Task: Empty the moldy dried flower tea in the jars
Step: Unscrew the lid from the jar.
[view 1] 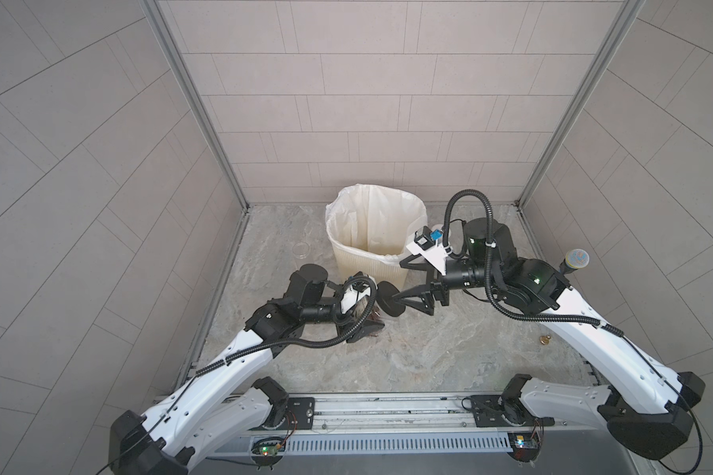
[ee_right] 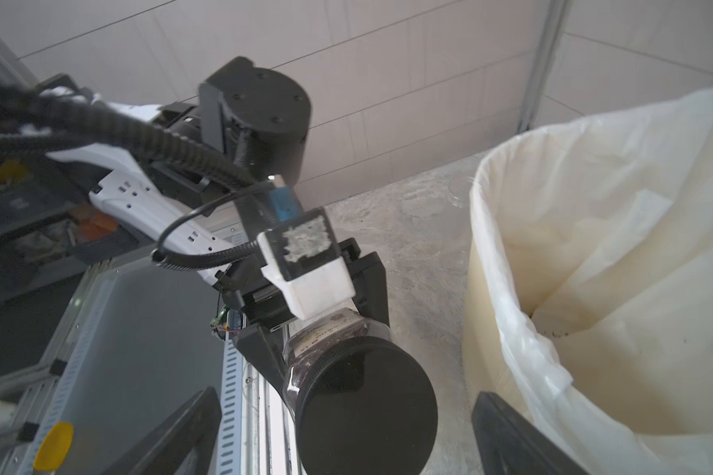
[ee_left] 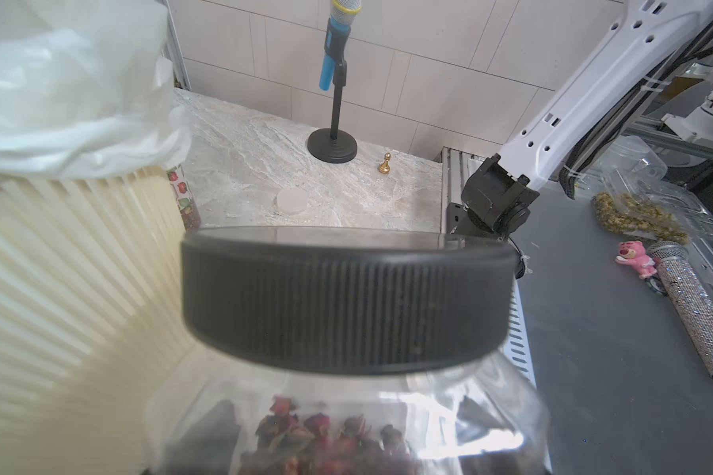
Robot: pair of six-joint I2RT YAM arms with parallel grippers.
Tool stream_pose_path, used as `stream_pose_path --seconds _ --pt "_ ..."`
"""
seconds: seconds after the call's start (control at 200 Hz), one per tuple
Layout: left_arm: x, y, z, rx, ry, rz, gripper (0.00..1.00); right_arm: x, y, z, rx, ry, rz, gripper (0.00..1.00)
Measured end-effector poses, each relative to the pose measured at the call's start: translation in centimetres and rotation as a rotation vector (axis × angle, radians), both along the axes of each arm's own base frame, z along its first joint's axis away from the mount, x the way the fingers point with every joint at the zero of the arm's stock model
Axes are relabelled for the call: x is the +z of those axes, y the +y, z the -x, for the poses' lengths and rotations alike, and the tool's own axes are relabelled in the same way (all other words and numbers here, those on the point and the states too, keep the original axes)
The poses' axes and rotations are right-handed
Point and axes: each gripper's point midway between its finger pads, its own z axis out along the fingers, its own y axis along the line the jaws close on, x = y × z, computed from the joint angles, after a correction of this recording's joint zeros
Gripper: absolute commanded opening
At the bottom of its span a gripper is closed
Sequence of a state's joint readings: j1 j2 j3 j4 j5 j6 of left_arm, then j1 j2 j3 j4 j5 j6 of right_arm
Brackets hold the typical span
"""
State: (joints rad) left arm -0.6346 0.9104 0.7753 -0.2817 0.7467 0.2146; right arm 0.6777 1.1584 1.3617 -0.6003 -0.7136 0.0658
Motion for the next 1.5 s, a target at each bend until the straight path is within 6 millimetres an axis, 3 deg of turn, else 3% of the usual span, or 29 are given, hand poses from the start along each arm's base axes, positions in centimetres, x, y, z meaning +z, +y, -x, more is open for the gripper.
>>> stream_pose_path --seconds 0.39,0.515,1.046,1.301,1.501 --pt "0.5 0.1 -0.5 0.024 -0.033 0.007 0.67 -6.0 0.7 -1.8 -0.221 0.499 0.076 1.00" --pt "0.1 0.2 -0.7 0.036 -0.027 -0.006 0.66 -6.5 1.0 -1.7 -0.237 0.560 0.076 1.00" --pt "-0.2 0.5 -0.7 0.048 -0.024 -0.021 0.66 -6.8 2.8 -0.9 -0.168 0.618 0.064 0.99" --pt "-0.2 0.4 -0.4 0.036 -0.016 -0.017 0.66 -7.3 2.4 -0.4 -0.137 0.583 0.117 0.79" --pt "-0.1 0.0 0.4 -0.013 0.012 0.000 0.66 -7.2 2.1 0.6 -0.001 0.432 0.171 0.70"
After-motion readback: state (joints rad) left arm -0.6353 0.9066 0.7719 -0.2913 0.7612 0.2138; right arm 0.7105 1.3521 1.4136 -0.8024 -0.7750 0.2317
